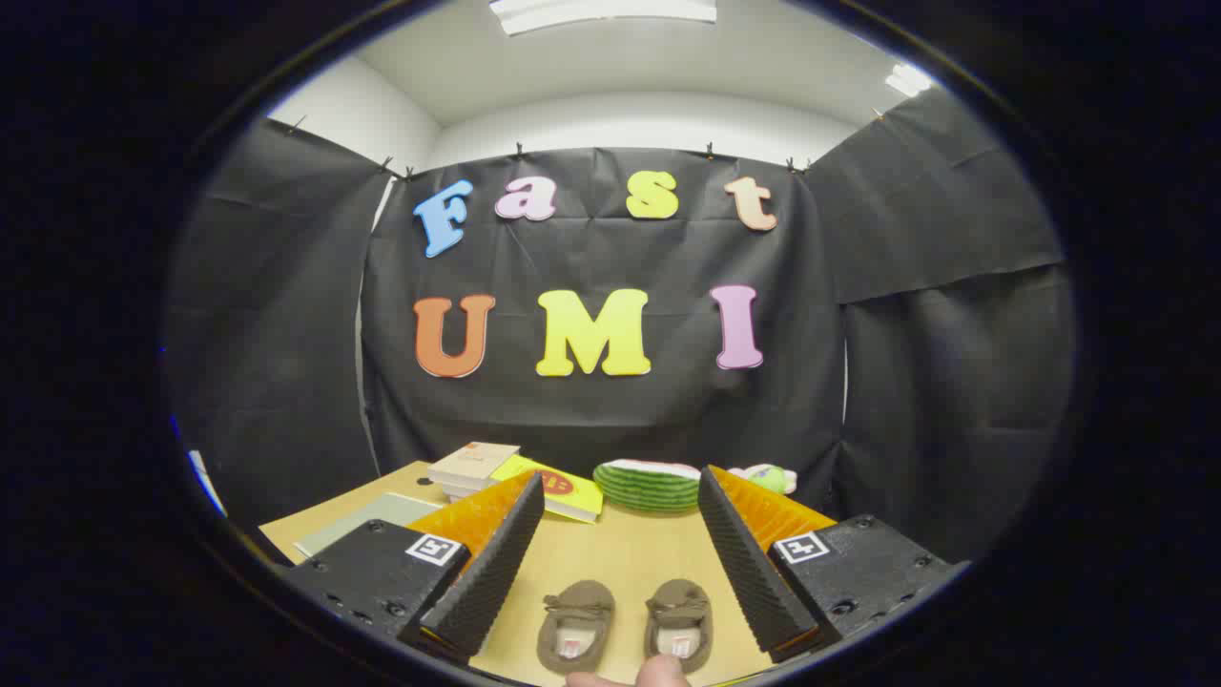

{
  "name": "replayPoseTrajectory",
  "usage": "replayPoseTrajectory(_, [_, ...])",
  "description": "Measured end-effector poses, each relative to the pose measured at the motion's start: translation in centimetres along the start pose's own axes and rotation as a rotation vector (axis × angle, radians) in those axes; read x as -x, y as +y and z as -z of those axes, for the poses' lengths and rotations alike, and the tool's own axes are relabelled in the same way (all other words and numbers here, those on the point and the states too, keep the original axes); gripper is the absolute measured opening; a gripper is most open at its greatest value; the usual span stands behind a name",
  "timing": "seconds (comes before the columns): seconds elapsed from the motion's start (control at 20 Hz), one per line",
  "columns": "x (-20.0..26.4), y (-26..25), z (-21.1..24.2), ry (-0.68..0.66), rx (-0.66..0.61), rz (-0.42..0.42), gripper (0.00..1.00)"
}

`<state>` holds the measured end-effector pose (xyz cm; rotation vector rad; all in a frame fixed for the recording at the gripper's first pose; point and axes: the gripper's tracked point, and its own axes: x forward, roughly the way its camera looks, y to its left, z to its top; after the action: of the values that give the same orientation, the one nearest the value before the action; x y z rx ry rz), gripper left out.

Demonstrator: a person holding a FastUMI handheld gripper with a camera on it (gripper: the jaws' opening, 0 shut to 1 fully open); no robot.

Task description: Open the storage box then place both shoes into the box .Put the left shoe in first, then the right shoe, with the right side of both shoes facing outward in a uniform manner.

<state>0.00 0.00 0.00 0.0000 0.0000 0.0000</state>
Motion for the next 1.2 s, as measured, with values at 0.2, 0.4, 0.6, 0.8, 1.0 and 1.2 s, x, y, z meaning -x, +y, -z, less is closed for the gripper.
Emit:
replayPoseTrajectory(0.2, [-0.3,0.0,0.6,0.007,0.012,0.008,1.0])
replayPoseTrajectory(0.4, [-0.4,0.5,1.2,0.021,-0.008,-0.006,1.0])
replayPoseTrajectory(0.6, [-0.3,0.4,1.6,0.037,-0.013,-0.009,1.0])
replayPoseTrajectory(0.8, [-0.2,0.5,2.1,0.05,-0.024,-0.018,1.0])
replayPoseTrajectory(1.0, [-0.3,2.0,2.8,0.083,-0.062,-0.079,1.0])
replayPoseTrajectory(1.2, [-0.5,2.6,2.7,0.096,-0.063,-0.106,1.0])
